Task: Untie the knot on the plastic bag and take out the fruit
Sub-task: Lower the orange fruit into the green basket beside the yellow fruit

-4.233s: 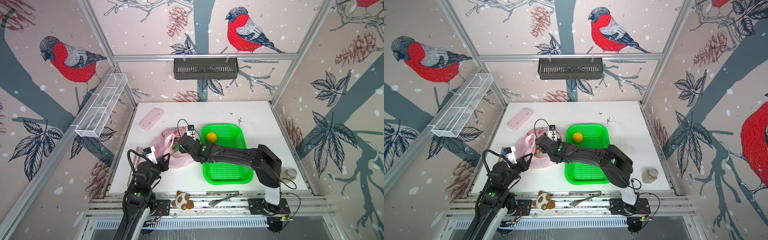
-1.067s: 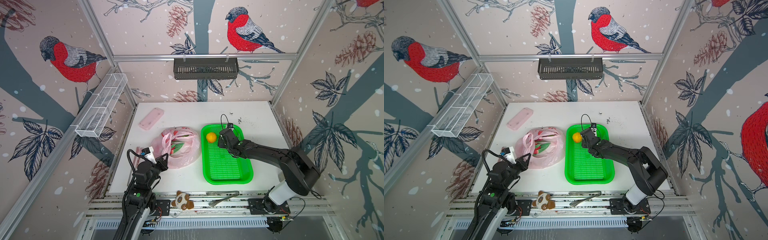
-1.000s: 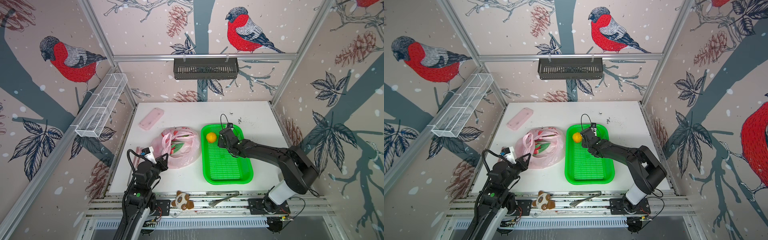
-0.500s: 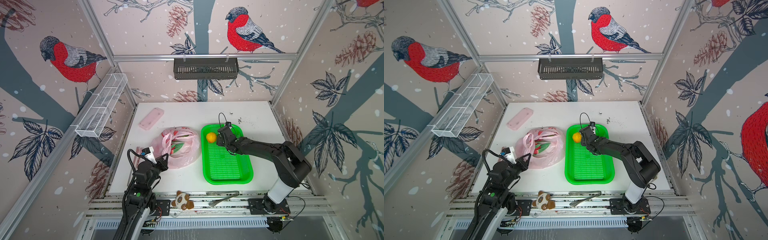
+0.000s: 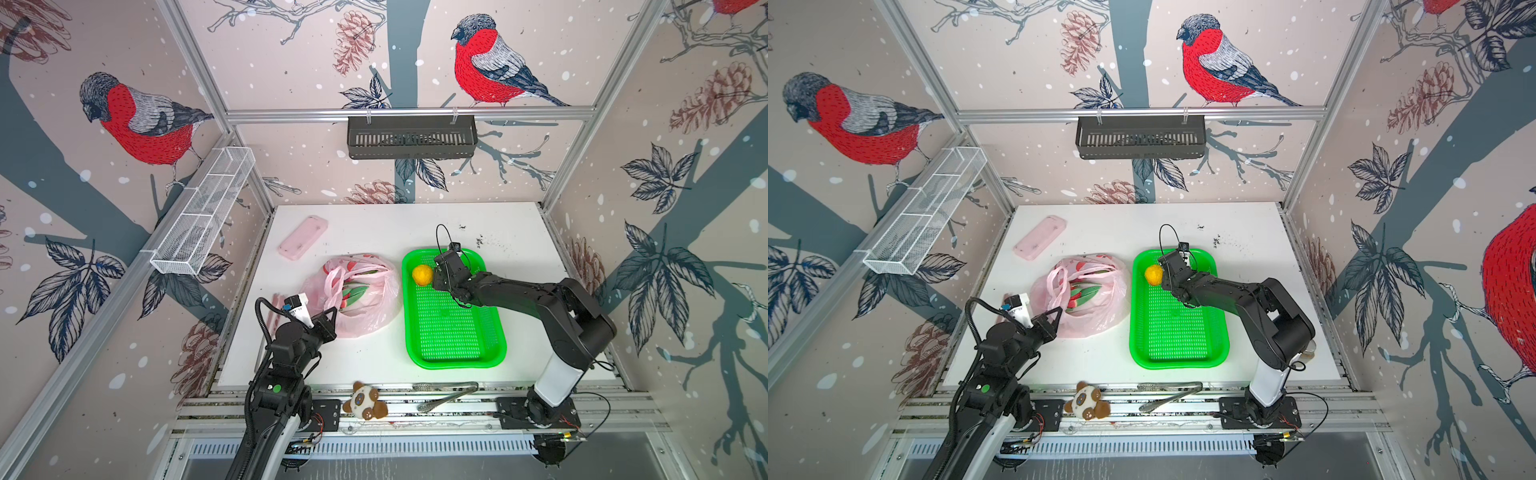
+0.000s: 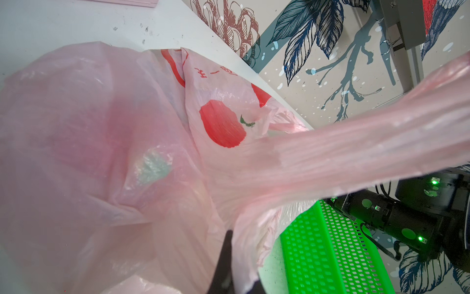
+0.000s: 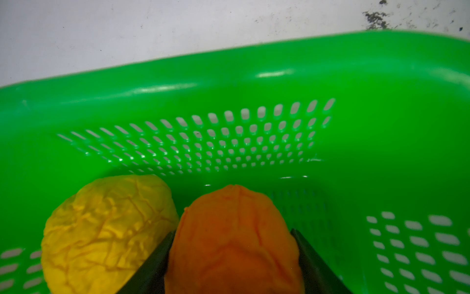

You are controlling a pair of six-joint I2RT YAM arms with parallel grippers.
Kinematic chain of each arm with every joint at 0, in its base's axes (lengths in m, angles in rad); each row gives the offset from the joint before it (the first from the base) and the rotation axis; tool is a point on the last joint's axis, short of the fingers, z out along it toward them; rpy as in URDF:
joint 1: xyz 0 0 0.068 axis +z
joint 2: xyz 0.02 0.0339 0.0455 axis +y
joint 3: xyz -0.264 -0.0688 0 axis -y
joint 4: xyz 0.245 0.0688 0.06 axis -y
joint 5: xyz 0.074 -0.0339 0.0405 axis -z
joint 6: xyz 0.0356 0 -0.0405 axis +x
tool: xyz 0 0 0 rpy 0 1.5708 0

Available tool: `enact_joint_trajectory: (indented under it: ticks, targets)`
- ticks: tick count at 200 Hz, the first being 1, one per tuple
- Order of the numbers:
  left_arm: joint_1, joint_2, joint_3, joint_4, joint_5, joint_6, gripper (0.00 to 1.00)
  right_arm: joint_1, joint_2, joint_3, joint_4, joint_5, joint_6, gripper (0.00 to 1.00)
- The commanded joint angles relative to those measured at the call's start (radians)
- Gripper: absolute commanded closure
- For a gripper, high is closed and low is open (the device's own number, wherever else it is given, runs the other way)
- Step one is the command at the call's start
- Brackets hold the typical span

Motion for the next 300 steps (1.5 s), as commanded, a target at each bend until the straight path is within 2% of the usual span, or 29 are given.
enact_joint_trajectory:
  ticks: [1,300]
  targets:
    - [0.0,0.001,0.008,0.022,0.002,0.004,1.0,-0.001,0.009,0.012,0.01,-0.003,-0.002,0.36]
    - [0.0,0.009,0.007,0.025,0.004,0.008,1.0,-0.017,0.054,0.045,-0.002,-0.009,-0.014,0.24]
